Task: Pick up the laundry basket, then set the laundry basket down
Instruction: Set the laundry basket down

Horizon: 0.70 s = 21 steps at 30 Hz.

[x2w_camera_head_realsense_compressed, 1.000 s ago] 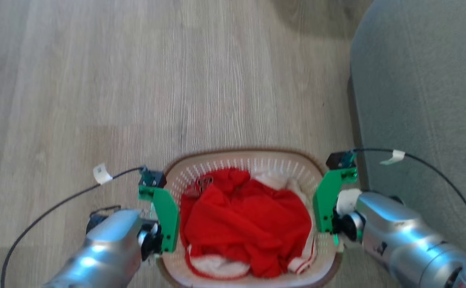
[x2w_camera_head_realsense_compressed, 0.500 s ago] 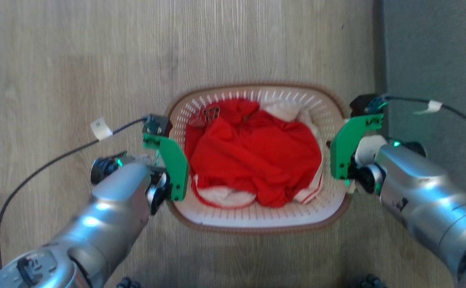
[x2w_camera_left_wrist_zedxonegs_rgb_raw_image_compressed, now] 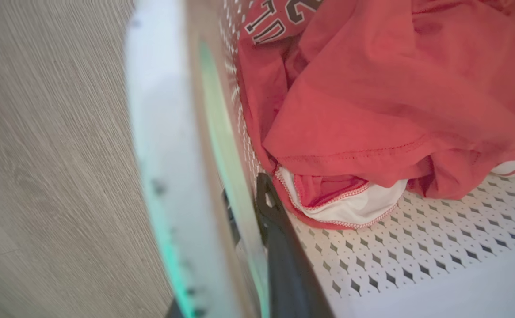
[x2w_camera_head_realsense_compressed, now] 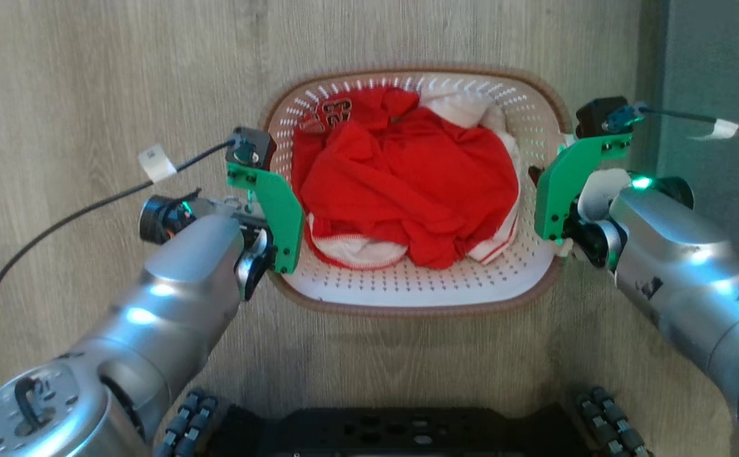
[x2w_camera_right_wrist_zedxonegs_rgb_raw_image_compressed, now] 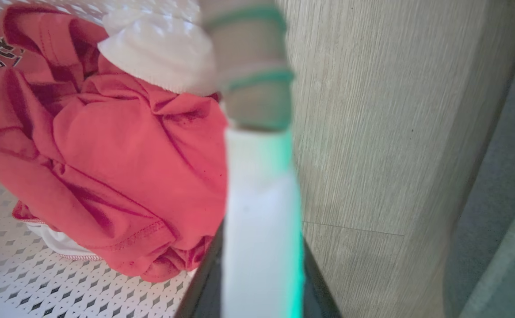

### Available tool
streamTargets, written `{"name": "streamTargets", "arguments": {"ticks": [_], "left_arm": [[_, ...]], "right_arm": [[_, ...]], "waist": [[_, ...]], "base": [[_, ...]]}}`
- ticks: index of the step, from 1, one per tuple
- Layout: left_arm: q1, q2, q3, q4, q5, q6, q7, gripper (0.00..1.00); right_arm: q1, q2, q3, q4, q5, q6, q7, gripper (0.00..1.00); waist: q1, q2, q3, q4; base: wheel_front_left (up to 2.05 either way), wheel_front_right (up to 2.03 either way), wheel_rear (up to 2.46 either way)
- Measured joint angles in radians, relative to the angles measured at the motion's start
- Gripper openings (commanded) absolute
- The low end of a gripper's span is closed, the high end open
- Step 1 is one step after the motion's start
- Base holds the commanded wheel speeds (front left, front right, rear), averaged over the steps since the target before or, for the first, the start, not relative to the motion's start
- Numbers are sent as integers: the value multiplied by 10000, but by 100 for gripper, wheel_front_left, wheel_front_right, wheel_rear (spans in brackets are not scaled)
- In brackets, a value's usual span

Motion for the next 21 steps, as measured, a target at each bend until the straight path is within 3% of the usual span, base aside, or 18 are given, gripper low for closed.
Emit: {"name": "streamTargets", "arguments": {"ticks": [21], "left_arm": [[-512, 35, 23, -265, 414, 506, -328, 0]], "right_arm": [[-337, -54, 25, 69, 257, 0, -949, 0]], "waist": [[-1, 0, 1148, 1]], "base": [[0, 0, 0]]}}
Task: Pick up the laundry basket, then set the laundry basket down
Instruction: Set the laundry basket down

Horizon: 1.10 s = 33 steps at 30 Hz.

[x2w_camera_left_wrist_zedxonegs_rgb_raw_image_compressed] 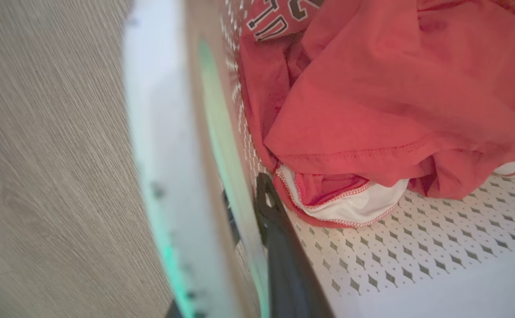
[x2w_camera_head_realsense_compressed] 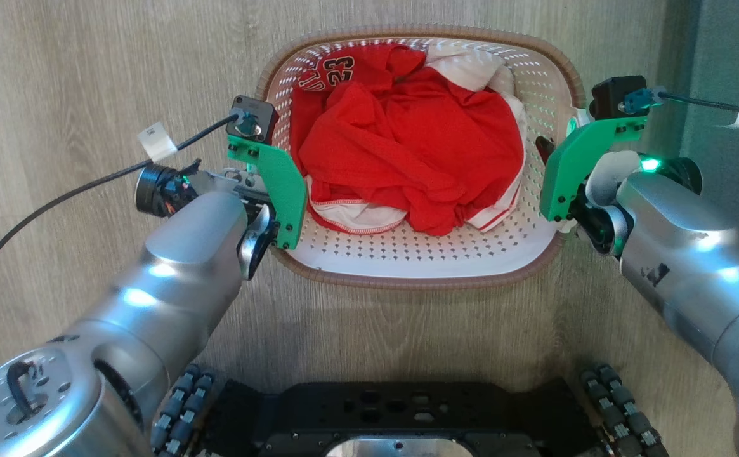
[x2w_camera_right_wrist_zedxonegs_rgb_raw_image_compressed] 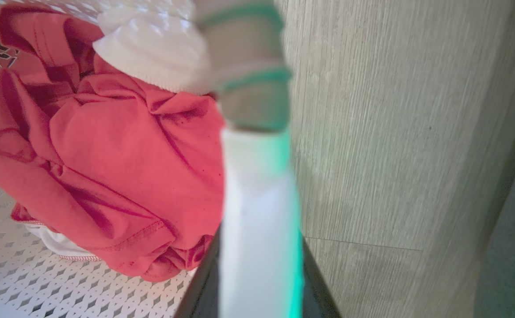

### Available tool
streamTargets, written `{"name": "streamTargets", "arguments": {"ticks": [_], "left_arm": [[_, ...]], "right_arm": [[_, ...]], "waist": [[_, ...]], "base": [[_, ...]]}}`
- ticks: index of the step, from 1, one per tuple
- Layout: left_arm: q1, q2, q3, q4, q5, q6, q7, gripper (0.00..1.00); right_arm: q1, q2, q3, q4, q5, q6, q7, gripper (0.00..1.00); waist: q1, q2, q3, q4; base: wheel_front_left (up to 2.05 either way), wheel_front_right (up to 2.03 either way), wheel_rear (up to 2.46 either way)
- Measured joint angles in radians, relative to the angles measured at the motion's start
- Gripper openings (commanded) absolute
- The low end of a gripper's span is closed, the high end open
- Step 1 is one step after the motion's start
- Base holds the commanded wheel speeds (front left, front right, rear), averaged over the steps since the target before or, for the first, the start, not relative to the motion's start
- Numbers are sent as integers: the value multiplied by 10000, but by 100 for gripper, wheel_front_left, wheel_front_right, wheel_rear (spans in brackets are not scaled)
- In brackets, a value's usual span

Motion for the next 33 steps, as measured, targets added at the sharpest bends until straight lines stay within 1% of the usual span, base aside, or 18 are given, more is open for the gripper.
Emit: {"name": "streamTargets", "arguments": {"ticks": [9, 10, 11, 12, 13, 17, 25, 28, 33], "left_arm": [[-3, -2, 10, -8, -2, 13, 12, 0], [-3, -2, 10, -13, -6, 19, 12, 11], [-3, -4, 8, -27, -6, 107, 2, 56], [-4, -13, -6, -48, 0, 217, -50, 100], [-5, -31, -17, -67, -2, 320, -113, 100], [-10, -169, -21, -117, 19, 527, -244, 100], [-8, -182, -23, -102, 2, 546, -190, 100], [-4, -182, -23, -69, 2, 617, -73, 100], [45, -182, -25, 46, 2, 617, 121, 100]], "right_arm": [[-143, -31, 75, 0, -104, 2, 2, 0], [-143, -33, 81, 8, -104, 2, 0, 4], [-143, -33, 86, 52, -104, 6, -44, 36], [-146, -31, 107, 84, -107, 13, -128, 61], [-161, -29, 136, 113, -123, 21, -184, 100], [-330, 109, 159, 163, -119, 81, -251, 100], [-404, 146, 167, 566, -119, 90, -257, 100], [-384, 201, 171, 654, -117, 90, -209, 100], [-309, 336, 186, 717, -113, 90, -33, 100]], "waist": [[0, 0, 77, 58], [0, 0, 91, 71], [0, 0, 106, 81], [0, 0, 118, 92], [0, 0, 126, 100], [0, 0, 122, 130], [0, 0, 23, 170], [0, 0, -112, 168], [0, 0, -469, 154]], "base": [[0, 0, 0], [0, 0, 0], [0, 0, 0], [0, 0, 0], [0, 0, 0], [0, 0, 0], [0, 0, 0], [0, 0, 0], [0, 0, 0]]}}
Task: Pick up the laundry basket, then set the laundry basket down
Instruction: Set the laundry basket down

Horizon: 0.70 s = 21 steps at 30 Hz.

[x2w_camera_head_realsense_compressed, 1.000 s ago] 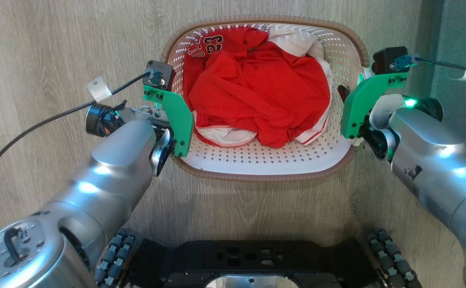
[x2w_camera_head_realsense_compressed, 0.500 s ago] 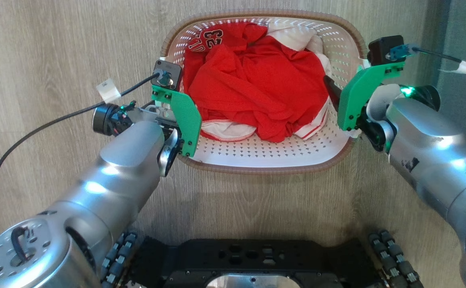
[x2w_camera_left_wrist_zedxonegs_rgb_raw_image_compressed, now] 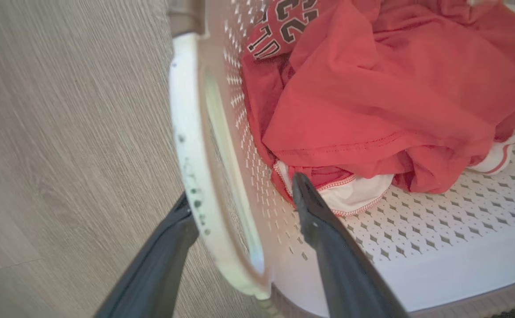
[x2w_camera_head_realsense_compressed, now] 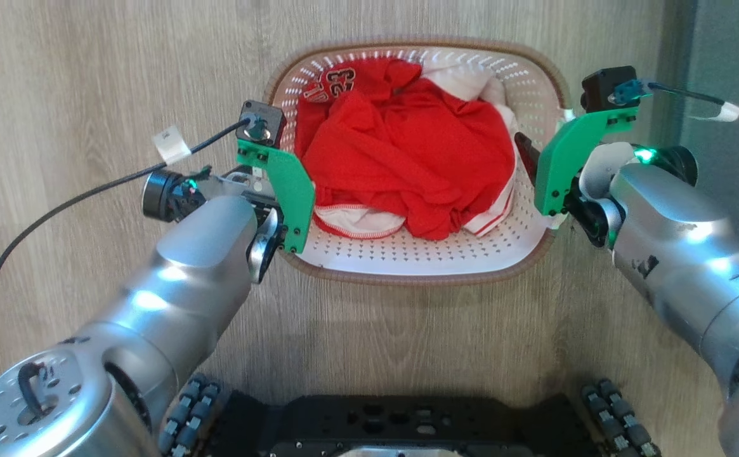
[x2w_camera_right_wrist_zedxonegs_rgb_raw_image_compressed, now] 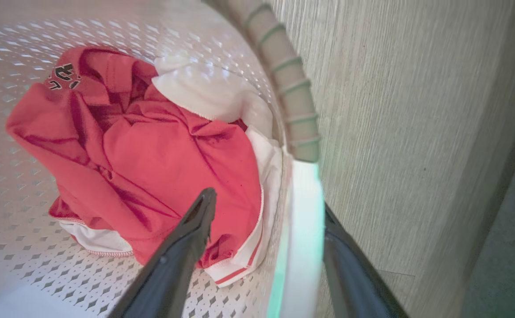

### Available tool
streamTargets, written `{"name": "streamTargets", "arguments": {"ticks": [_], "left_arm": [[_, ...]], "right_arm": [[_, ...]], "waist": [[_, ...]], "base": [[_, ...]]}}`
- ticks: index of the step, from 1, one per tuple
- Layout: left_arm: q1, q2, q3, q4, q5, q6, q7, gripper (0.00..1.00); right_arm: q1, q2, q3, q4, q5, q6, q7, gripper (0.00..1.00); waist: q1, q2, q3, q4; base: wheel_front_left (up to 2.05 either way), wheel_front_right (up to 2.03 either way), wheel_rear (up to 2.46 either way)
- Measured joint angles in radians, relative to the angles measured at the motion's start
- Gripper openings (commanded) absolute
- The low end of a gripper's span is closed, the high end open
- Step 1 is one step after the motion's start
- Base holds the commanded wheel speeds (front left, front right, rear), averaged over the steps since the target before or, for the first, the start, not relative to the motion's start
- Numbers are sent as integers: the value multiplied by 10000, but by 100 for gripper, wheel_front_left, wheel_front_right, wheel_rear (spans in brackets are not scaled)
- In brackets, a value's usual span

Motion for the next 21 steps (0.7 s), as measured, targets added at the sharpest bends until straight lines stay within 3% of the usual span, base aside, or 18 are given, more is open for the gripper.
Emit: {"name": "streamTargets", "arguments": {"ticks": [12, 21], "left_arm": [[991, -2, -8, 395, 188, -105, 314, 100], [1972, 0, -15, 782, 169, -439, -391, 100]], "right_arm": [[979, 414, 35, 506, 6, 0, 625, 100], [2028, 562, 21, 391, 38, 0, 203, 100]], "waist": [[0, 0, -1648, -127], [-1, 0, -3489, -195]], "base": [[0, 0, 0], [0, 0, 0]]}}
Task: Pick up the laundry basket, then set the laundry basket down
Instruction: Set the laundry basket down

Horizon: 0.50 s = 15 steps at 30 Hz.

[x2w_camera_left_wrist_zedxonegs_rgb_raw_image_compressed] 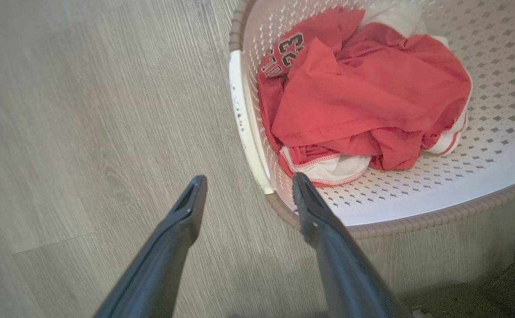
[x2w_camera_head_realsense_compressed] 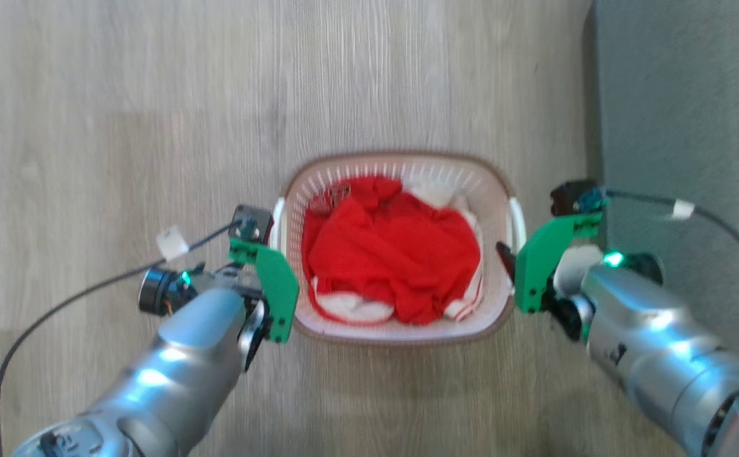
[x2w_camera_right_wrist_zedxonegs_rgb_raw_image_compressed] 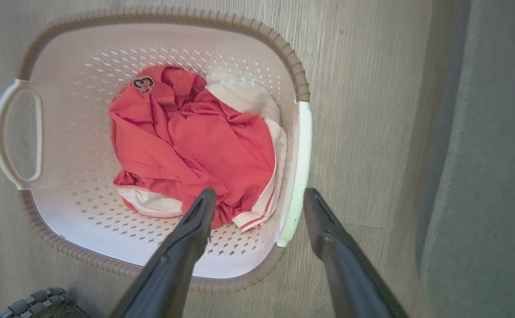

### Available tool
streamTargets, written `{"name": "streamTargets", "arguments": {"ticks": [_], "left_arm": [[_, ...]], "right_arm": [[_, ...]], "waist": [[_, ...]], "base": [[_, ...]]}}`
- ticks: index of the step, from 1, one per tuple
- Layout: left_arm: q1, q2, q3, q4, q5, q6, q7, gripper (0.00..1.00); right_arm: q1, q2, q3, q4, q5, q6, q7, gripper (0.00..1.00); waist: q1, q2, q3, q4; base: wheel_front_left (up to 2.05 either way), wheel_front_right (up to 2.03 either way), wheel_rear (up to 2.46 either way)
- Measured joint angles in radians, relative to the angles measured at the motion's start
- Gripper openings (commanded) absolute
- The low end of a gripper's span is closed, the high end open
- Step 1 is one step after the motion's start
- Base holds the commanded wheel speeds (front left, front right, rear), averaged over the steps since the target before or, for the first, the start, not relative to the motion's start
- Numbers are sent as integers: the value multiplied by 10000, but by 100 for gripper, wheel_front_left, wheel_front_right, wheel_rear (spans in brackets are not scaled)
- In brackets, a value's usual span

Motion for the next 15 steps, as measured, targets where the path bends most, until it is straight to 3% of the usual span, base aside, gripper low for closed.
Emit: {"name": "streamTargets", "arguments": {"ticks": [10, 15], "left_arm": [[940, 2, 128, 431, -213, -389, -2284, 100], [1133, 21, 531, 303, -245, -422, -2861, 100]], "right_arm": [[943, 21, -426, -738, 416, 0, -1925, 100], [1163, -155, -1055, -1204, 286, 0, -2184, 100]], "waist": [[-1, 0, -2395, -143], [-1, 0, -3416, -250]], "base": [[0, 0, 0], [0, 0, 0]]}}
